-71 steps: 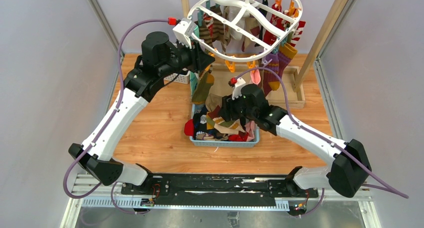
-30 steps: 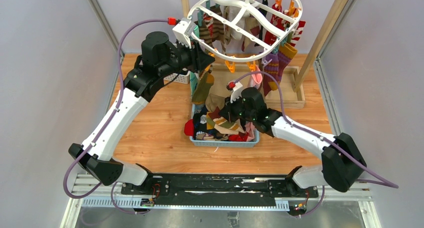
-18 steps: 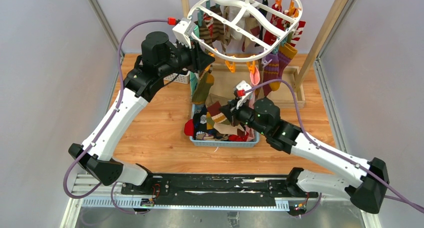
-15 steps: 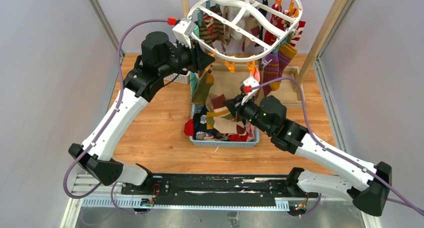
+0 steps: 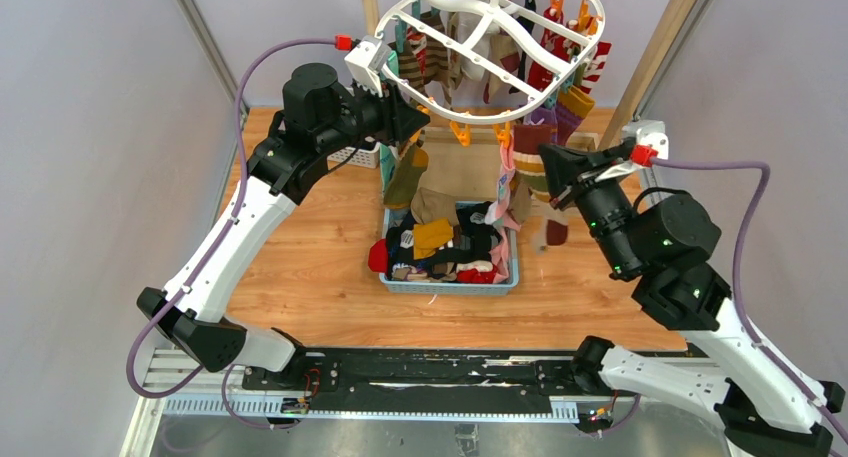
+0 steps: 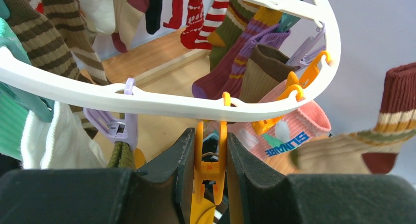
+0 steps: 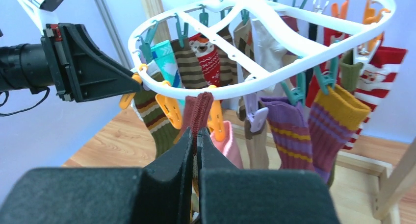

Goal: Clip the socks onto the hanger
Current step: Clamp the sock onto the hanger.

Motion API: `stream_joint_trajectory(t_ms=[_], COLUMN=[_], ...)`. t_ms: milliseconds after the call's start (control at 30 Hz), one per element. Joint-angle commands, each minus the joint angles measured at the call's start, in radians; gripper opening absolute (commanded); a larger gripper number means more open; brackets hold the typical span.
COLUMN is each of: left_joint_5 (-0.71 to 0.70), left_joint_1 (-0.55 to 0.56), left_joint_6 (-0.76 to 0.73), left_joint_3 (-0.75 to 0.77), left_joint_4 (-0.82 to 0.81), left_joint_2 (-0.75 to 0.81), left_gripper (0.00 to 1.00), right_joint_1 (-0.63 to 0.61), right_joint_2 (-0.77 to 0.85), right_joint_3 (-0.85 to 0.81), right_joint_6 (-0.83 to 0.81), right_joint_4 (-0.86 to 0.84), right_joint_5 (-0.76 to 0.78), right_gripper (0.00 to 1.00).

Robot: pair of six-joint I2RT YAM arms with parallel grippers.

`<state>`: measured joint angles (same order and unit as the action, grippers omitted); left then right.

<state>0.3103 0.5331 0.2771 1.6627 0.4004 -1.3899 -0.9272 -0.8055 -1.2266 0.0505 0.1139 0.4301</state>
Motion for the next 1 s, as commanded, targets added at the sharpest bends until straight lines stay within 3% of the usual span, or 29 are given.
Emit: stream_joint_trajectory(t_ms=[0,233,433,767,967], left_joint_5=[-0.017,-0.007,-0.025,-0.113,-0.209], left_joint_1=[-0.025,-0.024,-0.024,-0.024,-0.022], left_joint_6=[0.006,0.026,0.028,0.058,0.095], left_joint_3=[-0.009,0.0,0.002,-0.061,-0.072], left_joint_4=[0.138,0.157,0.159,0.11,0.069], left_joint_2=[0.009,-0.007,-0.007,0.032,0.029], left_gripper=[0.0,0.0,0.0,0.0,0.0], right_joint_1=[-0.01,-0.047,-0.169,-0.17,-0.171], right_joint_2=[-0.002,-0.096,-0.293,-0.464,-0.507], right_joint_3=[0.026,0.248,0.341,0.349,0.335], right_joint_6=[-0.028,0.045,-0.115,-0.058,0.039], right_joint_4=[0.043,-0.258,-0.673,-0.976,-0.99], right_joint_5=[0.073,0.095,0.257,0.228,0.24], right_gripper=[0.0,0.0,0.0,0.0,0.0])
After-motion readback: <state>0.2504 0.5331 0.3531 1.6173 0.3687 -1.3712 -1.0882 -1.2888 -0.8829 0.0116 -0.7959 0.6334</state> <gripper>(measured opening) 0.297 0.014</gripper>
